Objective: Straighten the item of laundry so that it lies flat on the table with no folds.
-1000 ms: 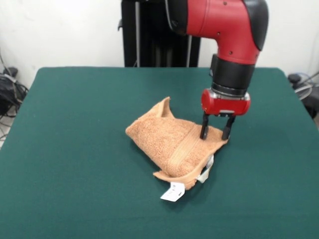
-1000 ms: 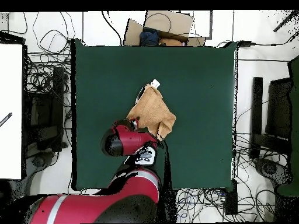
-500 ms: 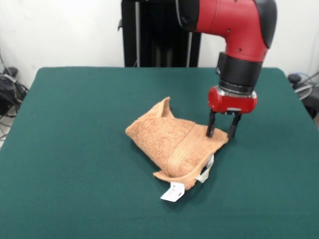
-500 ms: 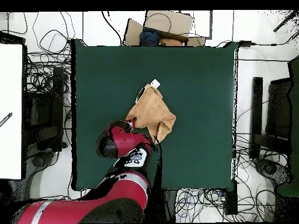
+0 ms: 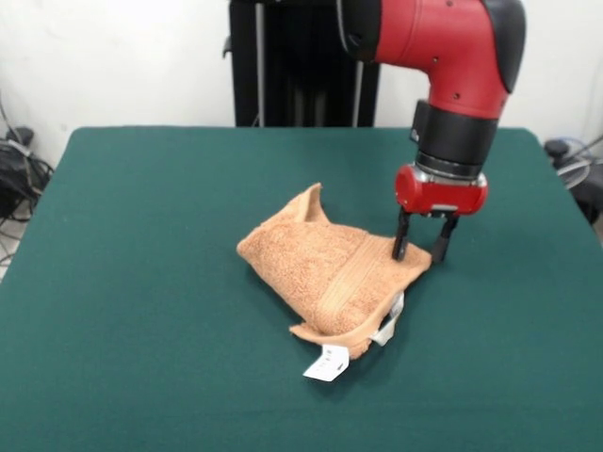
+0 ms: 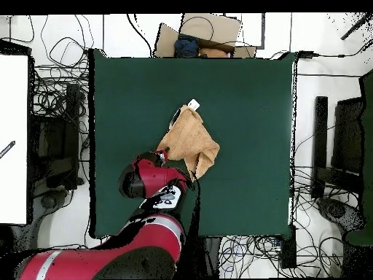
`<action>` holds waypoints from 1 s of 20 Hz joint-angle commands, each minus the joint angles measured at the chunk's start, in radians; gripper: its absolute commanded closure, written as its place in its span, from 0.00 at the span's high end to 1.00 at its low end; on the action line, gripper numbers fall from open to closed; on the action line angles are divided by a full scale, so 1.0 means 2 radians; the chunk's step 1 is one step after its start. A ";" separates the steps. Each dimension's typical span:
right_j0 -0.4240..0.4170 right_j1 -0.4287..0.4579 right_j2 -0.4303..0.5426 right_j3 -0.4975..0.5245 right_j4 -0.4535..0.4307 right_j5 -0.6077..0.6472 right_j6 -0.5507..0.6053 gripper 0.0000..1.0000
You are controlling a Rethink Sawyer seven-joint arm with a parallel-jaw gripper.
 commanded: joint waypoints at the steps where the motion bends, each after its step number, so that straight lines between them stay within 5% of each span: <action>1: 0.000 0.020 0.012 0.016 0.025 -0.029 0.121 1.00; 20: 0.025 0.043 0.001 0.012 0.050 -0.046 0.124 1.00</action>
